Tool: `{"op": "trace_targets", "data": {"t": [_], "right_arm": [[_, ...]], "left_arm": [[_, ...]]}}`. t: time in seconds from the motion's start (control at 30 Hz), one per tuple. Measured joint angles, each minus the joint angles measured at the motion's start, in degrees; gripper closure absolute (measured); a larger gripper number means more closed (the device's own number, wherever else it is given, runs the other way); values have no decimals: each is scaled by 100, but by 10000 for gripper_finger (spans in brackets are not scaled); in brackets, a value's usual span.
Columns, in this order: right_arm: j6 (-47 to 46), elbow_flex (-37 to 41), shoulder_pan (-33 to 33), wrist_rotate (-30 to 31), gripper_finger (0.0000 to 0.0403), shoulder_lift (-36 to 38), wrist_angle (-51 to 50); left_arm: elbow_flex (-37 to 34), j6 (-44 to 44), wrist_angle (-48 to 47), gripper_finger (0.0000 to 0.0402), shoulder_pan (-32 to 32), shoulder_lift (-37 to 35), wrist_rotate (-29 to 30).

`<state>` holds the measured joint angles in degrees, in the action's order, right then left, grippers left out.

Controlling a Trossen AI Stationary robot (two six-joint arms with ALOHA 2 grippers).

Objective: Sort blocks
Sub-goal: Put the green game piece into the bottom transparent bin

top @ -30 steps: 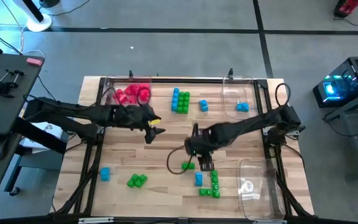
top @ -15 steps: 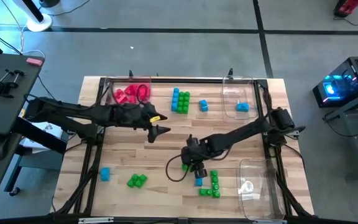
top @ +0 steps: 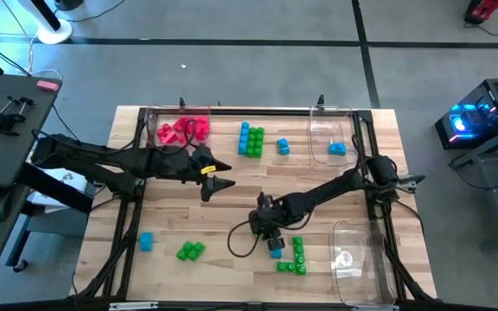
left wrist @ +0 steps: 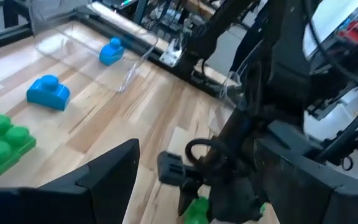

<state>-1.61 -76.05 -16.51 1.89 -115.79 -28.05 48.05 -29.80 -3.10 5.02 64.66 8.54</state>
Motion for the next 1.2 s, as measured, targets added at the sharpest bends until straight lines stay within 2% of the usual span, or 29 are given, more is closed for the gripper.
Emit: {"op": "trace_targets", "data": {"t": [0.1, 0.23, 0.3, 0.43, 0.57, 0.67, 0.77, 0.93, 1.07, 1.2], "right_arm": [[-165, 0, 25, 0, 286, -2, -20], [-410, -57, 197, -44, 369, 39, -241], [-341, -164, 333, 3, 391, 137, -481], [-86, -503, 649, 141, 373, 537, -1009], [206, -752, 1014, 490, 379, 1130, -1853], [-32, -708, 1275, 490, 395, 1772, -2444], [-578, -392, 1360, 134, 396, 2464, -2914], [-2194, 589, 740, -274, 392, 3618, -3128], [-4080, 1274, -314, -741, 392, 4325, -2906], [-5973, 1534, -1533, -957, 392, 4723, -2526]], "left_arm": [[0, 0, 180, 101, -2, 2, 9], [0, 115, 617, 101, -43, -5, 18], [0, 283, 904, 101, -92, -49, 18], [0, 819, 1458, 101, -264, -240, 27], [0, 1444, 1811, 101, -430, -538, 123], [0, 1755, 1836, 101, -505, -825, 281], [0, 1889, 1759, 101, -517, -1047, 480], [0, 2009, 1734, 101, -516, -1174, 601], [0, 2128, 1732, 101, -516, -1152, 602], [0, 2463, 1731, 101, -516, -1133, 757]]}}
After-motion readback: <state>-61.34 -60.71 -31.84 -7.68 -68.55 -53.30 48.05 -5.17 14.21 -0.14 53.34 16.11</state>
